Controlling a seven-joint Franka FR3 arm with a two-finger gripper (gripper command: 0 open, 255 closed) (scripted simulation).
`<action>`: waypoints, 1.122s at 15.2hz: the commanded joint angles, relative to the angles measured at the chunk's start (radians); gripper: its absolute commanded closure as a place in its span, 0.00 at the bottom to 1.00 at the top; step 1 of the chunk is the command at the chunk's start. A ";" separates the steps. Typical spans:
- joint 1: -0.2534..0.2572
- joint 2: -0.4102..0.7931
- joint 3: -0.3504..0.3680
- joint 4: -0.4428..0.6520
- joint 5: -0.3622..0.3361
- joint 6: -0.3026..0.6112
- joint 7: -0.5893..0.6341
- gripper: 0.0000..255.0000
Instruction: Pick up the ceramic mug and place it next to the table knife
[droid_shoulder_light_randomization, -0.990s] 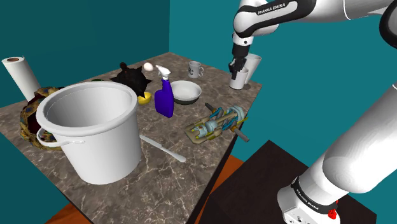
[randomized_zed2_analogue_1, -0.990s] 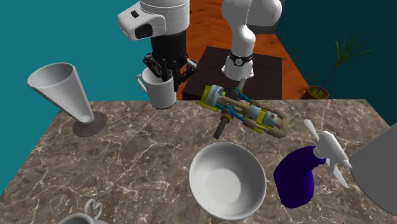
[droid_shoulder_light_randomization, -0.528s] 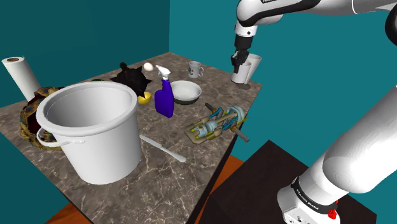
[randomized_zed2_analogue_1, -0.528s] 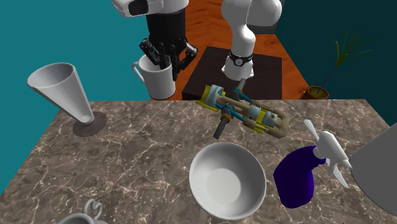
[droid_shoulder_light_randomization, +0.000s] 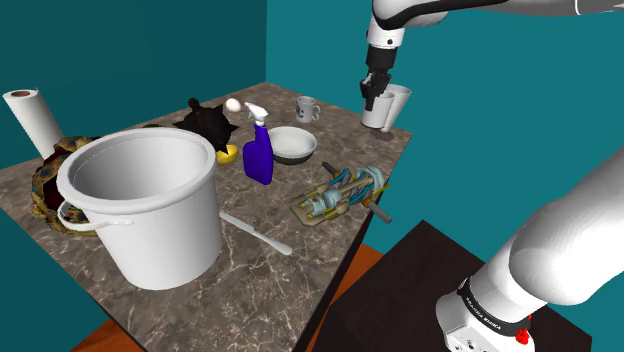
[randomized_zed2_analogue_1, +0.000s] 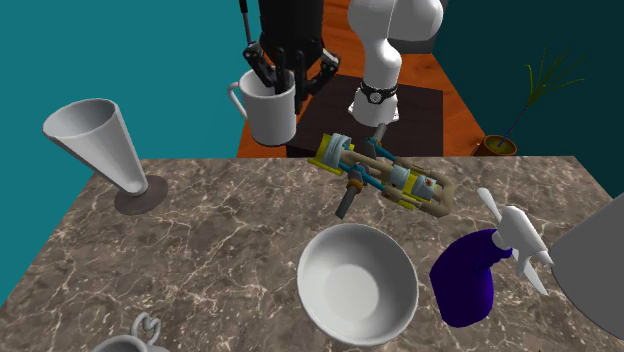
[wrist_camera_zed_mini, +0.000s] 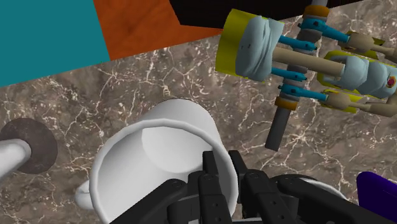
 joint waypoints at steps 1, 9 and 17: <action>0.018 -0.048 0.022 -0.055 -0.001 0.005 0.043 1.00; 0.097 -0.175 0.131 -0.186 0.025 -0.004 0.221 1.00; 0.178 -0.242 0.253 -0.244 0.077 -0.021 0.404 1.00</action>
